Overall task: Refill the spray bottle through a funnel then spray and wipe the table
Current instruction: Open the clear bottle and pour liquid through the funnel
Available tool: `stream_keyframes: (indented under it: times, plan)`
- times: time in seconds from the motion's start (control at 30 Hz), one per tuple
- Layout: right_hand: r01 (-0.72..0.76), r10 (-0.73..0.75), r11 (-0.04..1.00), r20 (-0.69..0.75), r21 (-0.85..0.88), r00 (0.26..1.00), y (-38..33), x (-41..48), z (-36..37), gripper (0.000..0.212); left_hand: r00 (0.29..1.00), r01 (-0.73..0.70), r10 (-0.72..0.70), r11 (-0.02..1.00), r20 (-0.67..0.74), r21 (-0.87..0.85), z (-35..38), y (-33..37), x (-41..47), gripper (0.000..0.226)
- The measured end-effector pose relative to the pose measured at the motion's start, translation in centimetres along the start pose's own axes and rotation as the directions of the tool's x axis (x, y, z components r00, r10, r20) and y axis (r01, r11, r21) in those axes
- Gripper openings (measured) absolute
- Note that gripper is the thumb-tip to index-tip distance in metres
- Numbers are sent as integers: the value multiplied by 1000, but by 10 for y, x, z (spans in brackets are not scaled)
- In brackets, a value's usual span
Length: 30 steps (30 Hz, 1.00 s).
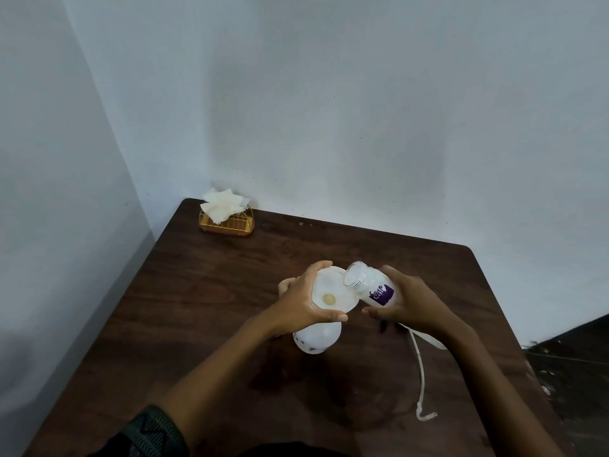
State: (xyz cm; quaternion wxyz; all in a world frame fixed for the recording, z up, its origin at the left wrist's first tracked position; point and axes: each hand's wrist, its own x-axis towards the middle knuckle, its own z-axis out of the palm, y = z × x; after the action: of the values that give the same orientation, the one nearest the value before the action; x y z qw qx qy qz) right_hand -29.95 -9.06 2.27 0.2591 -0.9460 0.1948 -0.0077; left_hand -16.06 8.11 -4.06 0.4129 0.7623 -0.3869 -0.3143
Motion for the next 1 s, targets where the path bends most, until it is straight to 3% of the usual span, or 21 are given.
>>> stream_keyframes:
  times: [1.0]
  plan:
    - [-73, 78, 991, 38, -111, 996, -10, 2, -7, 46, 1000, 6, -6, 1000, 3, 5, 2, -9, 10, 98]
